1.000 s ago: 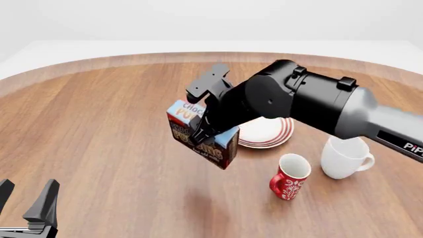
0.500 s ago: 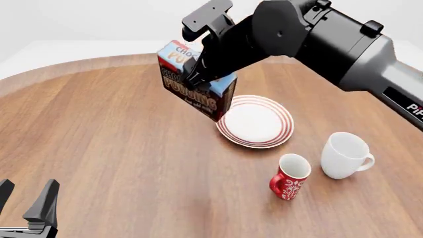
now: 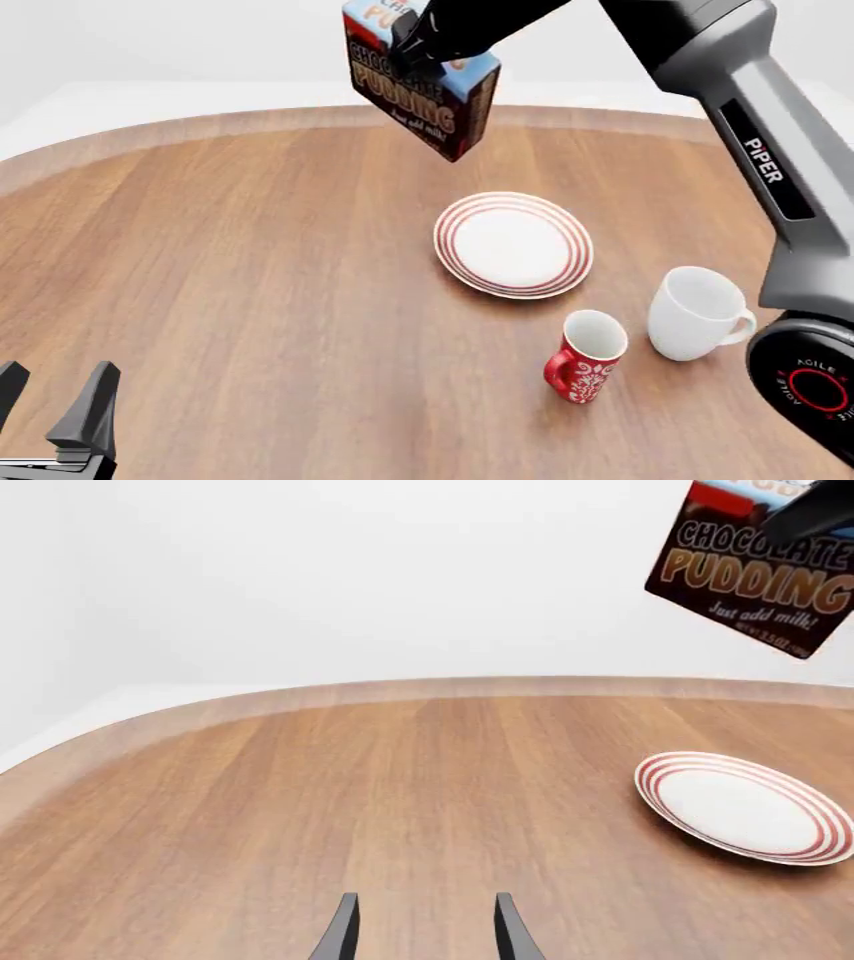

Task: Put the chocolate pudding to the right of the plate.

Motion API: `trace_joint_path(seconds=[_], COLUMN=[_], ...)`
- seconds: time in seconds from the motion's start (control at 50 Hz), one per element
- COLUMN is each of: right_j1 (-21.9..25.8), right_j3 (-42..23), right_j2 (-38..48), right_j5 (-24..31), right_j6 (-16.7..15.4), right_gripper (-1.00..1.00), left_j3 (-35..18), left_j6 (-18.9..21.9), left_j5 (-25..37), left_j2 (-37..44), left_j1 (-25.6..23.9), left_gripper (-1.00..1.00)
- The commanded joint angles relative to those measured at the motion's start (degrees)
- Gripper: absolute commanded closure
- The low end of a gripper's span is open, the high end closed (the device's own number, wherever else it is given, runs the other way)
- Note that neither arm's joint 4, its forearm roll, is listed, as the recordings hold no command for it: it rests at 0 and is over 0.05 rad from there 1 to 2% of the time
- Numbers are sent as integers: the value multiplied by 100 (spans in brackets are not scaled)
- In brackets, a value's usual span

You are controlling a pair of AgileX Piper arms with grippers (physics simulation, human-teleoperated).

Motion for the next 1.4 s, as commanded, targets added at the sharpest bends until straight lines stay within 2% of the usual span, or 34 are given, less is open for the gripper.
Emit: trace_joint_path(seconds=[0.02, 0.26, 0.36, 0.46, 0.78, 1.22, 1.4], right_j1=[-424, -869, -983, -1216, -1931, -2348, -2505], right_j3=[-793, -1108, -1308, -1546, -2109, -2143, -2143], right_j2=[336, 476, 564, 766, 1359, 1765, 1863], right_j5=[263, 263, 263, 263, 199, -123, -139], right_j6=[161, 186, 345, 344, 625, 959, 997], right_gripper=[100, 100, 100, 100, 100, 100, 100], left_j3=[0, 0, 0, 0, 0, 0, 0], left_j6=[0, 0, 0, 0, 0, 0, 0], left_j5=[0, 0, 0, 0, 0, 0, 0], left_j2=[0, 0, 0, 0, 0, 0, 0], left_j1=[0, 0, 0, 0, 0, 0, 0], left_gripper=[-100, -100, -100, -100, -100, -100, -100])
